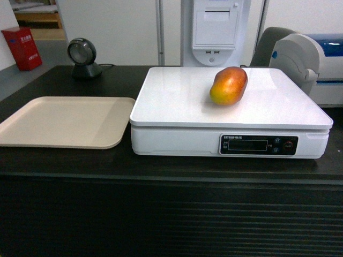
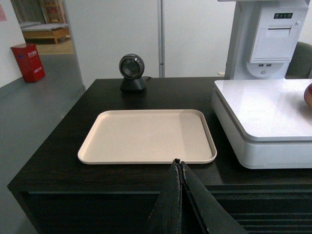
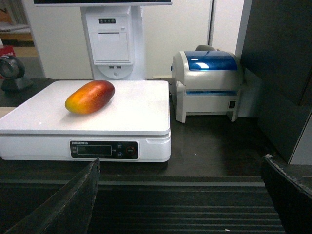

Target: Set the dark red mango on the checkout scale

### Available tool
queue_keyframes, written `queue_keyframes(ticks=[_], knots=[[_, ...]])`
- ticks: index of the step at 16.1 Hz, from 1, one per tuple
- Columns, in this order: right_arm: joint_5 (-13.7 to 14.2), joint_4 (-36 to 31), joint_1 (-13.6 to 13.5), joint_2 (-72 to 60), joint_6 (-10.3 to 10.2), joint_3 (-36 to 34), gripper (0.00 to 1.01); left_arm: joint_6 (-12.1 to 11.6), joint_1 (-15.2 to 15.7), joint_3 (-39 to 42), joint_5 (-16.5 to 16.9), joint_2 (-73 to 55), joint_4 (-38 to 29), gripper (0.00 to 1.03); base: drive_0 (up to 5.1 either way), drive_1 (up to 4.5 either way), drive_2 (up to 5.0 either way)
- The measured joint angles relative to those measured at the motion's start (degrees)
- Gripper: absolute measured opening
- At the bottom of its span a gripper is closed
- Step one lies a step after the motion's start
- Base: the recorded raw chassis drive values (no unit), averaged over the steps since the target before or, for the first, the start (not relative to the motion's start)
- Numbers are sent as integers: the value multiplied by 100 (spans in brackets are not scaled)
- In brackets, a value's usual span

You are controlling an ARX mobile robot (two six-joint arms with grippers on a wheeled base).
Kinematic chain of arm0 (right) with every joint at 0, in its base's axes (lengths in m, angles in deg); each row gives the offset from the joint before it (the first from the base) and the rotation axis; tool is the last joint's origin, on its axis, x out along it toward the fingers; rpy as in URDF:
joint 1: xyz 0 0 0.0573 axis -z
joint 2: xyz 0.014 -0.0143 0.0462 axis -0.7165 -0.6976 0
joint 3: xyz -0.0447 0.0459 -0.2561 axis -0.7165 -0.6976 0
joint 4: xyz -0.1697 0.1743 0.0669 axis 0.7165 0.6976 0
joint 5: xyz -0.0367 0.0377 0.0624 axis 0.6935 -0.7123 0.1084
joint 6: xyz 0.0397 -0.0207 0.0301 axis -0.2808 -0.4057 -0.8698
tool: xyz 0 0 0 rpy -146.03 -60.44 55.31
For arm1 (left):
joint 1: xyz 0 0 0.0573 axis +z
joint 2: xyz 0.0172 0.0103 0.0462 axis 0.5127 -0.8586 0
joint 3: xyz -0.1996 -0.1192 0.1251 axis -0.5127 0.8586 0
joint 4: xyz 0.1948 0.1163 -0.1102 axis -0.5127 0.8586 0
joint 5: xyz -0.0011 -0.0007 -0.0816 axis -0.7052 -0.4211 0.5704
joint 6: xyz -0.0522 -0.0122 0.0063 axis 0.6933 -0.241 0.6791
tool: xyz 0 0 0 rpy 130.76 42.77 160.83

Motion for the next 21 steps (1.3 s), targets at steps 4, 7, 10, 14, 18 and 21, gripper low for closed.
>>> queue_keyframes(ticks=[4, 7, 10, 14, 18, 21], knots=[[0, 0, 0, 0, 0, 0, 98, 0, 0, 243, 0, 492, 72, 2, 0, 0, 0], [0, 0, 0, 0, 0, 0, 98, 2, 0, 269, 2, 922, 553, 2, 0, 0, 0], [0, 0, 0, 0, 0, 0, 98, 2, 0, 269, 2, 1263, 909, 2, 0, 0, 0], [0, -2, 0, 0, 0, 0, 98, 2, 0, 260, 0, 1969, 1836, 2, 0, 0, 0], [0, 0, 0, 0, 0, 0, 98, 4, 0, 264, 0, 2476, 2203, 2, 0, 0, 0], [0, 0, 0, 0, 0, 0, 98, 4, 0, 264, 2, 2476, 2210, 34, 0, 0, 0]])
